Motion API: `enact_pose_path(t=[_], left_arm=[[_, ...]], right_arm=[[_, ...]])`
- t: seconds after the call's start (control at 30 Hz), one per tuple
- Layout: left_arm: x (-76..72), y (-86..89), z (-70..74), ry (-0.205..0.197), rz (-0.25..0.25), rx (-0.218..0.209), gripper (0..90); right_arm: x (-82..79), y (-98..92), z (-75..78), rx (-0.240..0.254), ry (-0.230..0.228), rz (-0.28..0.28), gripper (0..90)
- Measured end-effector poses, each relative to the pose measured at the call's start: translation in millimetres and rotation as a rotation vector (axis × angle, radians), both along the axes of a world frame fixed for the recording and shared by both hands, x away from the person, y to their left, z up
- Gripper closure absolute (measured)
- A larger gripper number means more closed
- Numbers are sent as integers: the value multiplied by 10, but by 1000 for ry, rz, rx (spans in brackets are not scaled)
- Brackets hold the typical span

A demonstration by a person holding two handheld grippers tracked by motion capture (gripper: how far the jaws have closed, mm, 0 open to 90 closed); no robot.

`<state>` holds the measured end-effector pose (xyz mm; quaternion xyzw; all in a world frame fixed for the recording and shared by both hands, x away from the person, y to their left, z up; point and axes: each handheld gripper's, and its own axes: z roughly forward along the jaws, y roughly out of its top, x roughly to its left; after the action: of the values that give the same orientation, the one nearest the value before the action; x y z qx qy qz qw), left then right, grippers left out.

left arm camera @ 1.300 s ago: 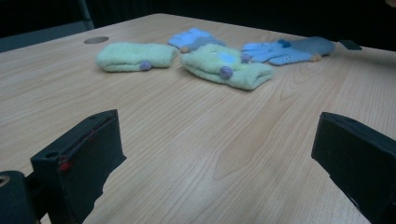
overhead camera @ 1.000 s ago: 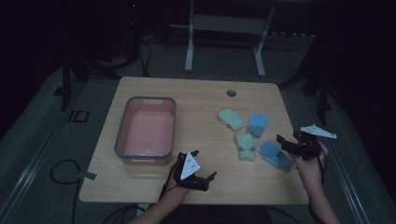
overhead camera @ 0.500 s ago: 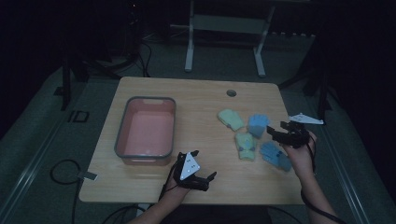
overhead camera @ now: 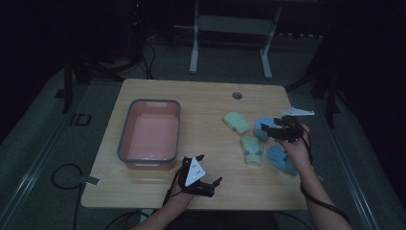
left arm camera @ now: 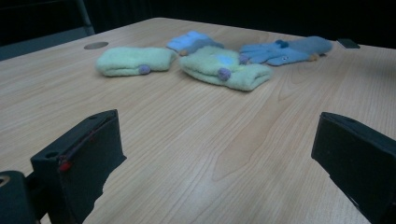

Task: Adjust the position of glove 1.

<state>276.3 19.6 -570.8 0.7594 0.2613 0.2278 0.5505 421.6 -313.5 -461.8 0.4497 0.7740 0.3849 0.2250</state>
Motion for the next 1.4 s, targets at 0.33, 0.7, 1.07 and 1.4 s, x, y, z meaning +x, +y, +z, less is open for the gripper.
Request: enact_pose_path(t=[0.33, 0.7, 1.07, 1.4], left_arm=[[-2, 7, 0, -1, 2, -6, 21], [-4, 8, -1, -1, -1, -7, 21], [-6, 11, -2, -3, -1, -11, 21], [-8, 11, -2, -4, 0, -12, 21]], right_arm=[[237, 251, -92, -13, 47, 97, 414], [492, 447, -283, -40, 76, 137, 468], [737, 588, -432, -98, 102, 140, 528], [922, 669, -556, -147, 128, 155, 504]])
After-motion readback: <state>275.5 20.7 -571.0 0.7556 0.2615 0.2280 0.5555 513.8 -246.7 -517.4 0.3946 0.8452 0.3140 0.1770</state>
